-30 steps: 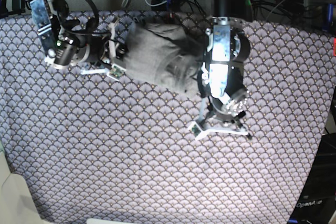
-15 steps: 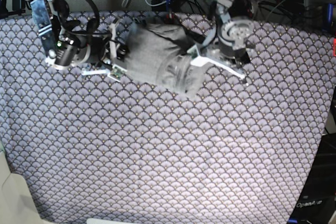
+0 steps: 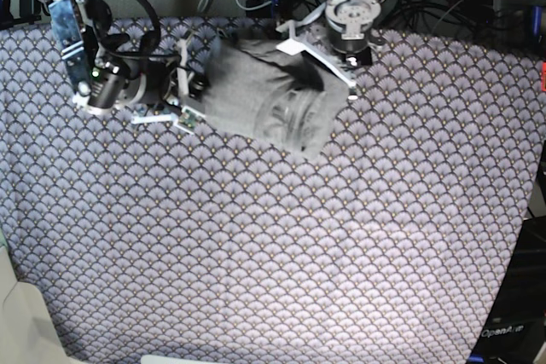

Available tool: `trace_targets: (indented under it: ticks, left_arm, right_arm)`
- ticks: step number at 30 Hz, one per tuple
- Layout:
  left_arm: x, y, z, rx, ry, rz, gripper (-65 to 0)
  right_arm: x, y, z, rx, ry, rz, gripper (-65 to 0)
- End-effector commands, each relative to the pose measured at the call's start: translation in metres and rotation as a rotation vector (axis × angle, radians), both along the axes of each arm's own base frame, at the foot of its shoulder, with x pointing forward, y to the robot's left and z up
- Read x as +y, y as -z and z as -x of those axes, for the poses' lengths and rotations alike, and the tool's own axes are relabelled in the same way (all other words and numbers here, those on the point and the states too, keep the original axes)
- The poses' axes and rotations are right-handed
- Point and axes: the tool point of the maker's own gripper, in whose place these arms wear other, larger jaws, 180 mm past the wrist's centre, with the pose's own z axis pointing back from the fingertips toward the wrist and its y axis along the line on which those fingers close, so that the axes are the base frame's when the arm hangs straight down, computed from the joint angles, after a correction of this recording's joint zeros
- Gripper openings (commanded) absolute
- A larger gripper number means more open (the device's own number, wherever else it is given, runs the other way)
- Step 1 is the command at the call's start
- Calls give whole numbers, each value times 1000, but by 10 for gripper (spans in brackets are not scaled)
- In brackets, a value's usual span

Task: Fold the T-shirt properly
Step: 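Fold the bundle edge over toward the right gripper with left gripper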

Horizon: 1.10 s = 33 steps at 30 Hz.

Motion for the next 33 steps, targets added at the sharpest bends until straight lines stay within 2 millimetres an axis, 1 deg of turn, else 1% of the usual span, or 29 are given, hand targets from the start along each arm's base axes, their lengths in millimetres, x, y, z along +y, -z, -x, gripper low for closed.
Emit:
trace_targets:
  ticks: [1,6,9,11,14,16,18,21,22,25,26,28,30,33]
  left_arm:
    - [-2,-3,-6,-19,-7,-6,-650]
    - [-6,21,-17,25,-14,-44,-650]
    - [-12,28,-26,35,-17,-44,-650]
    - [-16,28,-38,24,-22,-44,-650]
    - [-22,20,-65,-11,-43,-35,-650]
    - [-27,19,-80,-16,-75,-16,-650]
    - [-31,18,-94,-16,-107,3,-650]
    - [-42,11,-118,-29,-135,36,-650]
    - [-49,6,-127,-37,-144,54,-650]
    - [-62,-11,-150,-63,-166,119,-650]
    - [-65,-19,-159,-79,-172,140,-650]
    - [-63,-33,-176,-110,-184,162,-650]
    - [-63,-41,-185,-123,-194,189,-650]
    - [-64,-45,-189,-127,-196,204,-650]
  right_arm:
    - [5,-10,-8,-33,0,-36,-581]
    - [4,-9,-7,-30,1,-32,-581]
    - [4,-9,-6,-28,1,-32,-581]
    - [4,-8,-5,-25,1,-32,-581]
    - [4,-8,-4,-21,1,-33,-581]
    - [4,-7,-3,-18,1,-33,-581]
    - [9,-5,4,-3,3,-46,-581]
    - [13,-2,11,11,1,-58,-581]
    - [14,-1,13,17,2,-59,-581]
    - [25,0,18,30,-6,-82,-581]
    - [27,1,20,33,-14,-84,-581]
    - [32,2,25,41,-34,-87,-581]
    - [37,2,28,47,-49,-92,-581]
    - [38,4,31,53,-57,-90,-581]
